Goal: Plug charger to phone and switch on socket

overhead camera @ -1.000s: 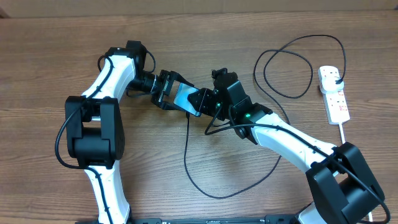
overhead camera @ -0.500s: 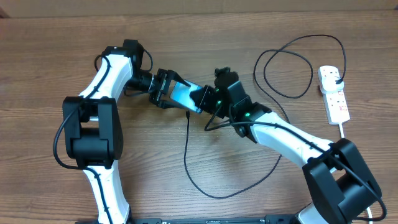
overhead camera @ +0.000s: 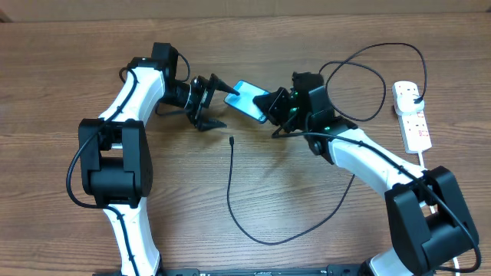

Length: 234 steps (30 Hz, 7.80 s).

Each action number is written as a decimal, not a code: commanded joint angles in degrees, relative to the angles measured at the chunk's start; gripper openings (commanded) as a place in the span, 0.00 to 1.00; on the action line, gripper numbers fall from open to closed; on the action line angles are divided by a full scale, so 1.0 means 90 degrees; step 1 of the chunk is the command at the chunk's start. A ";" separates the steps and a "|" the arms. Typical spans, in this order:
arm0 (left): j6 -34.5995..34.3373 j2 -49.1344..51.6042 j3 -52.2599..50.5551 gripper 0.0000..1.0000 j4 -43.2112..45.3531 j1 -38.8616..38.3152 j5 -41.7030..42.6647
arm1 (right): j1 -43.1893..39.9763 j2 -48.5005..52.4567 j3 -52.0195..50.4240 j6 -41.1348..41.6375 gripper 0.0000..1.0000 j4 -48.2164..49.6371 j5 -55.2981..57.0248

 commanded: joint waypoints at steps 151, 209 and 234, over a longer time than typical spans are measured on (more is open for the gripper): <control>-0.0355 -0.0029 0.0809 0.04 0.3718 0.1307 0.1919 | 0.1749 0.1848 0.1241 -0.1649 0.46 -0.2436 0.0262; 0.1117 -0.0027 0.0804 0.04 0.3738 0.0624 0.3463 | -0.0206 -0.0238 0.1282 -0.3514 0.04 -0.2055 -0.4583; 0.0879 -0.0027 0.0804 0.04 0.3733 0.0549 0.3412 | -0.0206 -0.0238 0.1282 -0.3514 0.04 -0.1746 -0.4767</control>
